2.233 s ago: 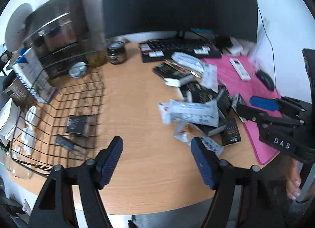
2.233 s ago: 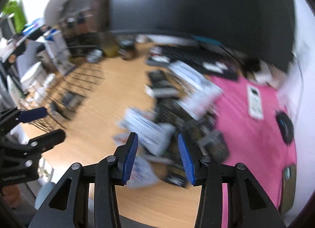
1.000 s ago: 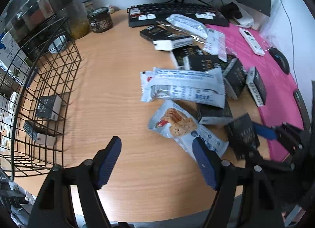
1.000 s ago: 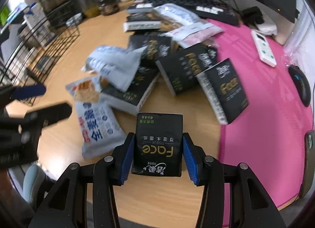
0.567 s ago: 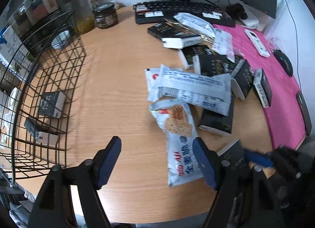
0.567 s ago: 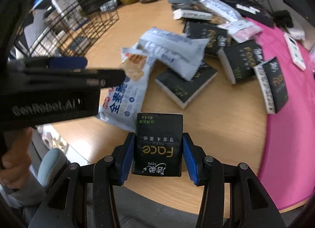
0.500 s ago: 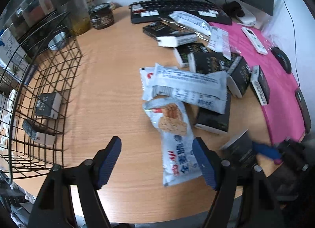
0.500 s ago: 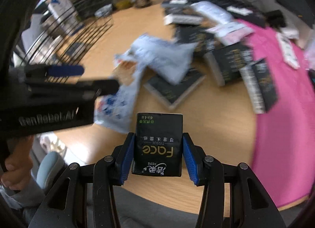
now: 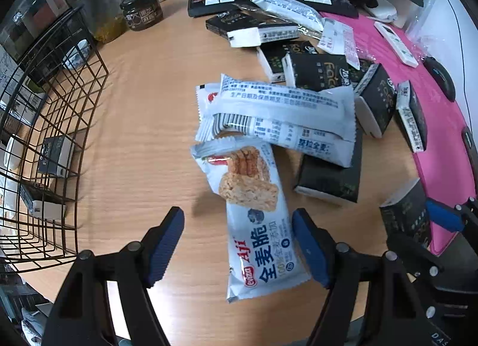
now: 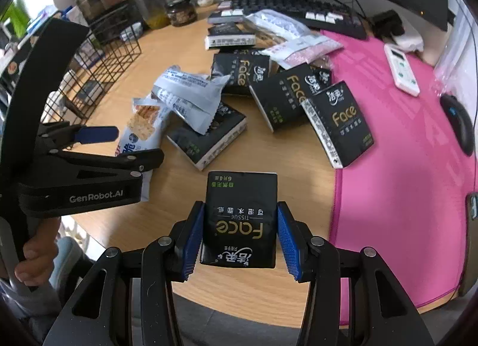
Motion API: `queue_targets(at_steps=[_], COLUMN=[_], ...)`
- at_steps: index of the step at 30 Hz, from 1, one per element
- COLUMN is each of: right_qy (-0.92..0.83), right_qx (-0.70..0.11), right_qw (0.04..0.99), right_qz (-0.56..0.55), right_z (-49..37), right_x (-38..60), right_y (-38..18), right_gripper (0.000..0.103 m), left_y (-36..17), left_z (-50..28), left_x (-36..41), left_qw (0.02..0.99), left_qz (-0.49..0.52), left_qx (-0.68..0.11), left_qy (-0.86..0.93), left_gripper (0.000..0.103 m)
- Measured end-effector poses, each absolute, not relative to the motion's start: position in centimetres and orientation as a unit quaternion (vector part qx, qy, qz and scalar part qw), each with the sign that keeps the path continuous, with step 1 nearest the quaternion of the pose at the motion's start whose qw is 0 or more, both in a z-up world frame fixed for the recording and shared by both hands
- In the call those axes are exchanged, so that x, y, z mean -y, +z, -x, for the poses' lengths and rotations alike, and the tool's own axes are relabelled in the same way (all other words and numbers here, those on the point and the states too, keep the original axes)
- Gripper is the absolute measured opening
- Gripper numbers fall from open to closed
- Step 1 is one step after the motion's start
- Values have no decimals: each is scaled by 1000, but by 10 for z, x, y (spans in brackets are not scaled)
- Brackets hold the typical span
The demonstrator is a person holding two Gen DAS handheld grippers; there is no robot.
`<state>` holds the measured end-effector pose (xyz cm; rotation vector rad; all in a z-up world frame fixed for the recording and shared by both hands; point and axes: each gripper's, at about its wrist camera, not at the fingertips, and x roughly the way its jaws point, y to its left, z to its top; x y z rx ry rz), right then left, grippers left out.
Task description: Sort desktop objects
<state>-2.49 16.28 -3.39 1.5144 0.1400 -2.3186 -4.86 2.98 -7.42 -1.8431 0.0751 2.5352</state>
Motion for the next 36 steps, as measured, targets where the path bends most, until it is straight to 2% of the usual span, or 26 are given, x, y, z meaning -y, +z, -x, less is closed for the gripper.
queue_targets(at_steps=[3,5,7,10,12,19,27,36], right_qy=[-821,-821,-820,-820,-821,-824,-833,-847], right_qx=[-50,-48,-46,-47,-47,-48,-58,-76], right_qw=[183,182,181,182,183,184,199,272], right_qz=[-538,-540,-541,-541,-540,-534,-513,-450], right_z=[25,26,28,28,28,27,28,41], right_x=[-163,-162,-162,-161,-160,-156,-139,-68], right_y=[-35,-36,-37,-38,-36,-30,-3,65], right_gripper=[48,48,48,48,48,48,48,48], left_y=[-74,-76,-77,-76,-74,-62,-20,51], left_z=[49,49,48,48,47,43,26,4], left_x=[-28,-27,-25,-23,-22,-19,-7,74], left_qw=[0,2,7,7,5,9,14,-37], left_qz=[585,587,590,589,588,576,541,470], left_qx=[-22,-21,-17,-16,-15,-12,0,66], left_qy=[811,810,807,808,809,817,841,879], left_gripper=[77,70,53,42,38,38,38,38])
